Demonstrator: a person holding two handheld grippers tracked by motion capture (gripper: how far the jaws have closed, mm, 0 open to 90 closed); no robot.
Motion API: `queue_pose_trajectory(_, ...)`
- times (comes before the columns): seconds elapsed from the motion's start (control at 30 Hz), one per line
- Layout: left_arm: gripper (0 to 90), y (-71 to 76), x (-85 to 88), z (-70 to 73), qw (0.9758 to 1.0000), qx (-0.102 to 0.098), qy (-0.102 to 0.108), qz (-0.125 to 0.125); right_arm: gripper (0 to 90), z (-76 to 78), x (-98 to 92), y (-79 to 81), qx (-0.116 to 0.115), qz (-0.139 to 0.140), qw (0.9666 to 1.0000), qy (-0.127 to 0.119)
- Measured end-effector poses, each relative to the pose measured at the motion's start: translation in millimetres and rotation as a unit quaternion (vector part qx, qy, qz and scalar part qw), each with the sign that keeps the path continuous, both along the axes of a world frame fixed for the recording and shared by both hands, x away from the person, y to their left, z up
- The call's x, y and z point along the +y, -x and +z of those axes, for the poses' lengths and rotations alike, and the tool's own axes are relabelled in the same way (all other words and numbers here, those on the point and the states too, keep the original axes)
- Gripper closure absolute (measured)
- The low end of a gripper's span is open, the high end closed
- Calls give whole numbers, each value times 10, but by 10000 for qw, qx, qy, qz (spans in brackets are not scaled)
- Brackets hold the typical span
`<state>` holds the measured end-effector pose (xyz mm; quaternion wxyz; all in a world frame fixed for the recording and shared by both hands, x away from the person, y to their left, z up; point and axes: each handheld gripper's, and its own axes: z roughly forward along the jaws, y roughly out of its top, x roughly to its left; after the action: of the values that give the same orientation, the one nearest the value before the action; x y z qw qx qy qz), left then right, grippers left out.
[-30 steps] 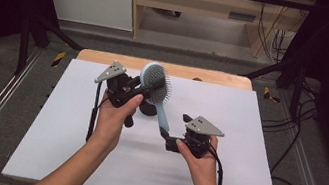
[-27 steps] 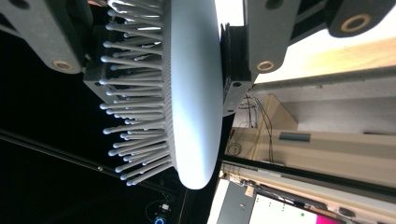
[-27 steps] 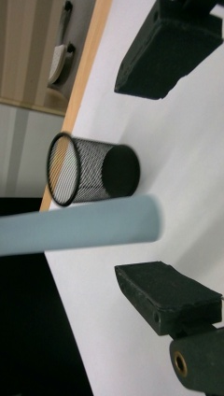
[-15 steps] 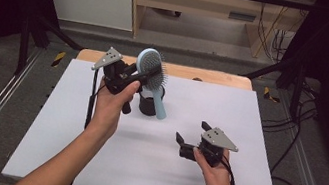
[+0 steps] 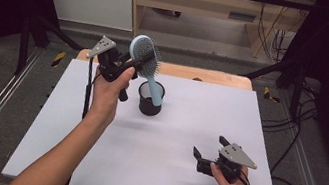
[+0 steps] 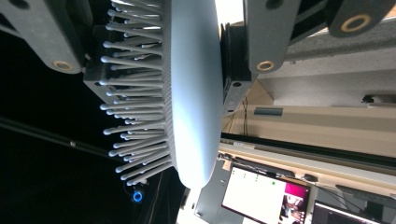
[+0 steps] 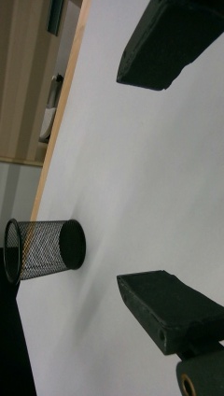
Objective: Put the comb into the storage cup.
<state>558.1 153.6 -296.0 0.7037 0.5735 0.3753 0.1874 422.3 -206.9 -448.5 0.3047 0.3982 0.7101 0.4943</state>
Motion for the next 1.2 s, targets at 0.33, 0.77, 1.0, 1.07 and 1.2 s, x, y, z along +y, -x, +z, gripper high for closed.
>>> queue_pose_trajectory(0.33, 509, -167, -36, -17, 9999, 74, -43, 135, 71, -81, -180, 36, -64, -127, 9998, -119)
queue_pose_trajectory(0.77, 508, -267, -103, 21, 9994, -5, -245, 252, 50, -129, -231, 42, -67, -75, 9999, -112)
queue_pose_trajectory(1.0, 508, -298, -139, 75, 9992, -38, -226, 342, 45, -111, -238, 55, -153, -160, 9996, -192)
queue_pose_trajectory(1.07, 508, -298, -153, 86, 9988, -55, -297, 376, 45, -102, -239, 63, -166, -162, 9995, -217)
queue_pose_trajectory(1.2, 508, -290, -167, 122, 9985, -112, -342, 415, 33, -100, -232, 73, -175, -172, 9995, -217)
